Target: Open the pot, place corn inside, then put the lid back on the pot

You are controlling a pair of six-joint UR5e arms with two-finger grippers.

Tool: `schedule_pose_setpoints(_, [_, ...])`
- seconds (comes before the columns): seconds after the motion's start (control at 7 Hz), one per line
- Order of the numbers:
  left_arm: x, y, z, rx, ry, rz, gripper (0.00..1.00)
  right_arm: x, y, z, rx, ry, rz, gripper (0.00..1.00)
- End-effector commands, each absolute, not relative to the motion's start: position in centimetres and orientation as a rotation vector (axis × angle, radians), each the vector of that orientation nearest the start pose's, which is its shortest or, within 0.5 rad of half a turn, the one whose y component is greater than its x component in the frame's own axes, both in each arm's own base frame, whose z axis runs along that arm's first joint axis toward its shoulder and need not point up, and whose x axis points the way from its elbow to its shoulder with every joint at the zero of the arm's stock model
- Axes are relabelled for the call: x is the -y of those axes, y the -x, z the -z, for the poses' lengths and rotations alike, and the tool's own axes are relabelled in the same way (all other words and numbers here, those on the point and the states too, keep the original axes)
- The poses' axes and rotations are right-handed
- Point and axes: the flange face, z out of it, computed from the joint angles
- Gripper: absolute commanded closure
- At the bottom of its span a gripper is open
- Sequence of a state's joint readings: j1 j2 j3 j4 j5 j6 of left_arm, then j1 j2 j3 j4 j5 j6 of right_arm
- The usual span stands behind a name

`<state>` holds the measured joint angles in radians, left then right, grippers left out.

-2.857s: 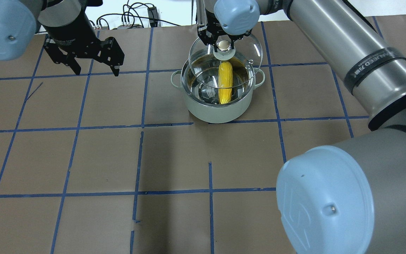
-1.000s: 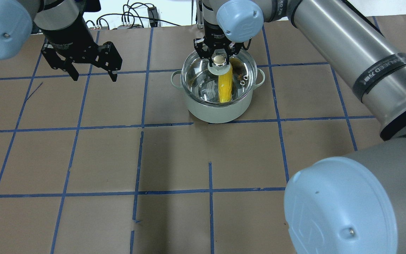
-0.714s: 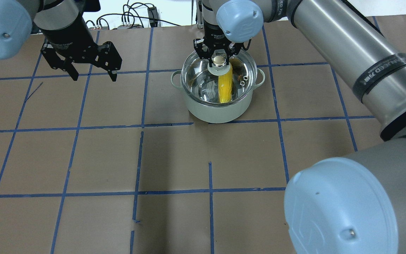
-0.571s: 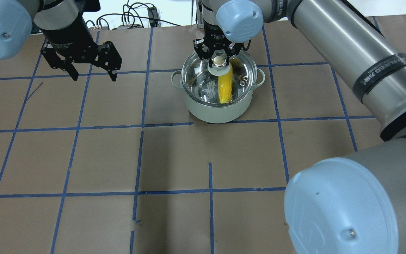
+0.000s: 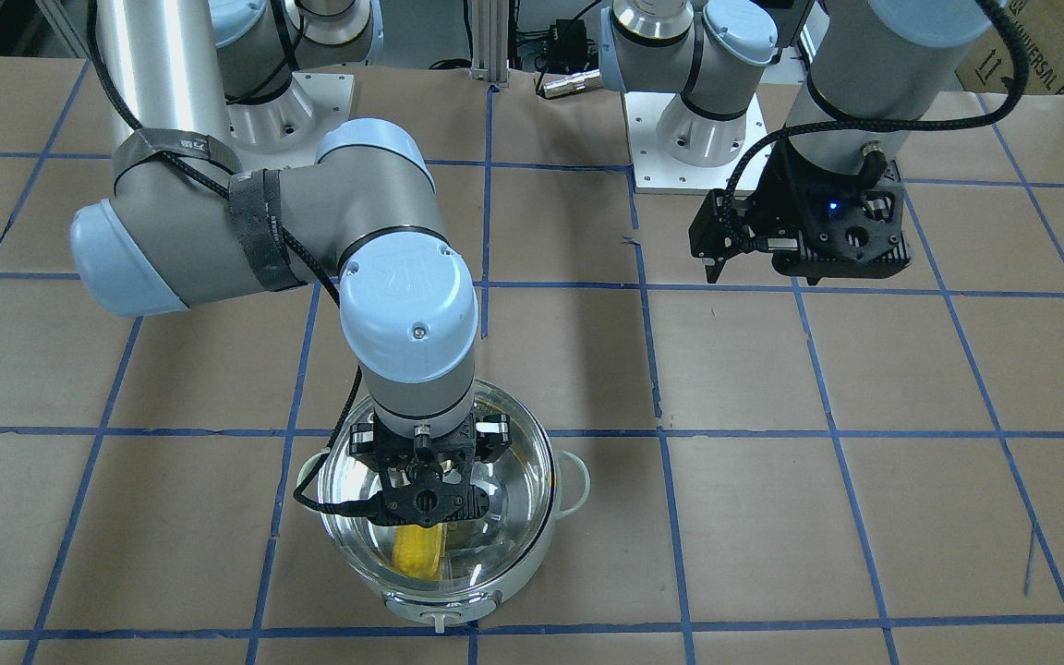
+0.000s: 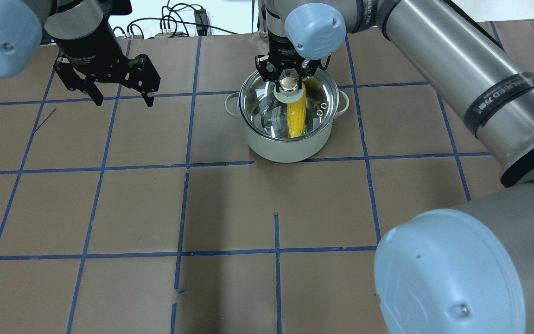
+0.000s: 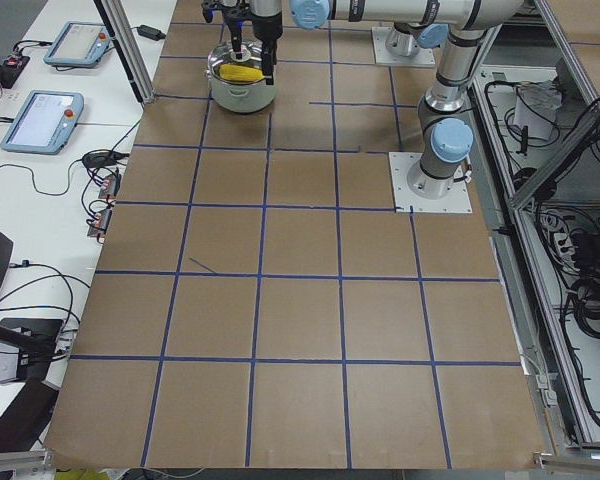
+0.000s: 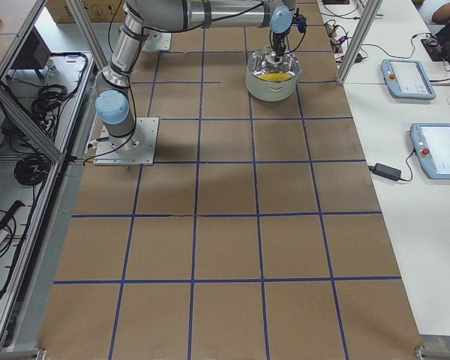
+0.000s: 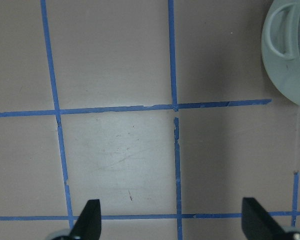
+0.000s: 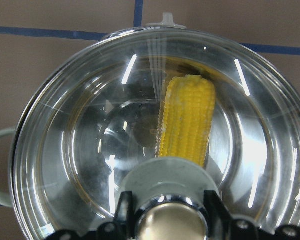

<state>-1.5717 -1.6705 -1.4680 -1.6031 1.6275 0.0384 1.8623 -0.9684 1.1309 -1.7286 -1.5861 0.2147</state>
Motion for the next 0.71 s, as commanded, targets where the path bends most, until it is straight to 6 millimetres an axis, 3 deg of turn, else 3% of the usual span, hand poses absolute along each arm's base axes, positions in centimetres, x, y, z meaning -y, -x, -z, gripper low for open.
schedule_pose_setpoints(0.0, [53.11,12.83,-48.43,-3.083,-0.063,-0.047,0.00,65.87,-33.40,-35.13,-3.155,0.119,0.004,0.95])
schedule_pose_setpoints(0.57, [53.12,12.83,-48.44,-3.083,-0.063,-0.044,0.00,66.03,-33.68,-35.50,-3.140,0.120,0.025,0.95])
